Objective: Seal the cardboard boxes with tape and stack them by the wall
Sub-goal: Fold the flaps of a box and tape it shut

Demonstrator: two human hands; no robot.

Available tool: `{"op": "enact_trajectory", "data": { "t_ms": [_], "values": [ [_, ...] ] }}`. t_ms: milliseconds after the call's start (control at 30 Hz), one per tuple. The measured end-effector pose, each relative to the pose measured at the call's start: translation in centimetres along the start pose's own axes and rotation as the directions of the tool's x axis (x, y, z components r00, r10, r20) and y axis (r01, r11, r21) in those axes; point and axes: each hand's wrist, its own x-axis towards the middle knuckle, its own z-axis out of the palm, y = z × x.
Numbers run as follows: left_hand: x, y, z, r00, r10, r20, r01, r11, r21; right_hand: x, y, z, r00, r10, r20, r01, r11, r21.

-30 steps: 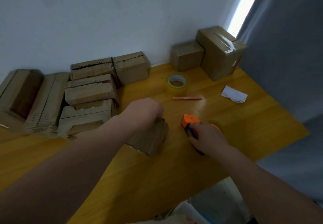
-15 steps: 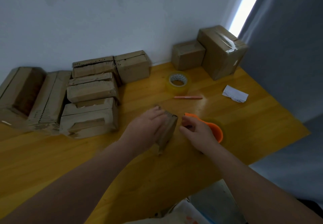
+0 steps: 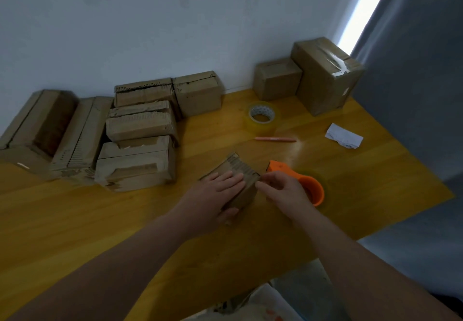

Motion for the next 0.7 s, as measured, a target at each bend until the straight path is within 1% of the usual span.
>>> {"op": "enact_trajectory", "data": {
  "t_ms": [67, 133, 200, 333, 500, 600, 700],
  "values": [
    [-0.4, -0.1, 0.3, 1.000, 0.009, 0.004, -0.009, 0.999, -0.035, -0.1, 0.3, 0.0, 1.000, 0.003, 0.024, -0.004, 0.999, 0.036],
    [-0.6, -0.2, 0.6, 1.000, 0.013, 0.007, -0.012, 0.999, -0.046, -0.3, 0.5, 0.3, 0.998, 0.013, 0.057, -0.019, 0.994, 0.106],
    [-0.4, -0.3, 0.9, 1.000, 0.017, -0.001, -0.017, 0.999, -0.043, -0.5, 0.7, 0.6, 0.998, 0.005, 0.064, -0.014, 0.990, 0.139],
    [0.0, -0.2, 1.3, 1.000, 0.013, -0.015, -0.014, 1.000, -0.025, -0.3, 0.7, 1.2, 0.999, 0.039, -0.005, -0.038, 0.983, 0.180],
    [-0.1, -0.2, 1.8, 0.999, 0.002, -0.043, -0.004, 0.999, -0.053, 0.0, 0.8, 1.6, 0.992, 0.117, -0.037, -0.107, 0.973, 0.203],
    [-0.2, -0.3, 2.1, 0.999, 0.001, -0.051, -0.004, 0.998, -0.060, 0.2, 0.7, 1.8, 0.990, 0.115, -0.084, -0.101, 0.983, 0.154],
    [-0.2, -0.3, 2.4, 0.998, -0.002, -0.063, -0.002, 0.999, -0.053, 0.5, 0.4, 1.9, 0.988, 0.049, -0.146, -0.047, 0.999, 0.017]
  ]
}}
